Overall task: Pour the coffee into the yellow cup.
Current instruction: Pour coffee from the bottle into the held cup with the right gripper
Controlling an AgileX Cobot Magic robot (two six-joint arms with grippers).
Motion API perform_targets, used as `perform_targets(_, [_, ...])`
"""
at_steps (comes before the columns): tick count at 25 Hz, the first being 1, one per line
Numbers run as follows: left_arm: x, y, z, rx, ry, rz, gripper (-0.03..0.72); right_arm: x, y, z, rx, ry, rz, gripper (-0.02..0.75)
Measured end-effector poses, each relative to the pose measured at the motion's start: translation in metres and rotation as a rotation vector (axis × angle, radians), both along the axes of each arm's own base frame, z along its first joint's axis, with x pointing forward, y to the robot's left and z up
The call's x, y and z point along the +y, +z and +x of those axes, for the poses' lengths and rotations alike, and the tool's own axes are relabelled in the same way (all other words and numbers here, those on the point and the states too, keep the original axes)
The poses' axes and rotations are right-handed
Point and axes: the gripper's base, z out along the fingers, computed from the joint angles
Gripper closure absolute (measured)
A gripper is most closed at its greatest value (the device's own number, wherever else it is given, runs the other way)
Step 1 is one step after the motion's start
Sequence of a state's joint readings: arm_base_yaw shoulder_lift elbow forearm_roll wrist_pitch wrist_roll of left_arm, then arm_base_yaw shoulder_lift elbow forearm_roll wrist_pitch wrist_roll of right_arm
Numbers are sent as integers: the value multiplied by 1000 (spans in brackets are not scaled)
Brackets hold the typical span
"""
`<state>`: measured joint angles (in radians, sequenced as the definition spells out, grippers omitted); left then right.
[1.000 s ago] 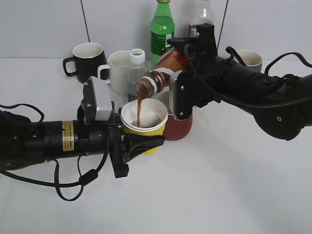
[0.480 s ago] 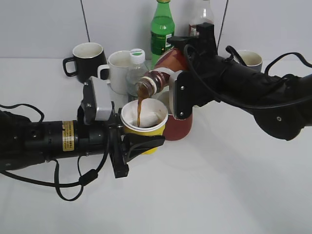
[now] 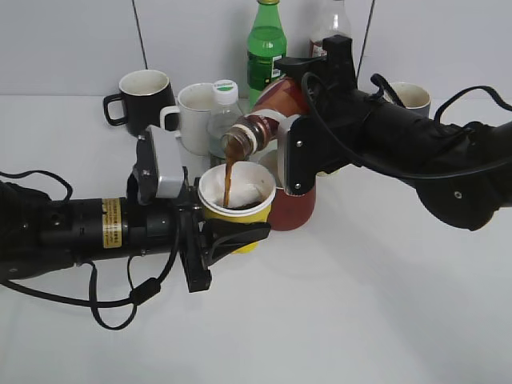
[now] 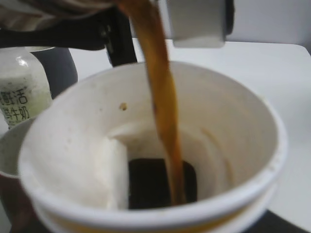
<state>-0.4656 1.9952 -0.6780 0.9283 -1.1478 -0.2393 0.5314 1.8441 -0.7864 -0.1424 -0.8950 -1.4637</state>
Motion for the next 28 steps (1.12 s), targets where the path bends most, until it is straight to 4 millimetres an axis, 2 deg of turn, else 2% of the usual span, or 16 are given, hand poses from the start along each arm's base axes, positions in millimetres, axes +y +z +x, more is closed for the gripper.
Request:
perform_targets(6, [0,0,0,0,0,0,359,0,0,0,10,-6,14,234])
perform_targets(16, [0,0,1,2,11,-4,359,-3,0,2,143,-59,203,234])
perform_targets(22, [6,1,7,7,64,-17,359,-6,1,4,323,-126,482,234])
perform_targets(28, [29,2,25,8,168,-25,359,-24,1,13,443,-350,860,234])
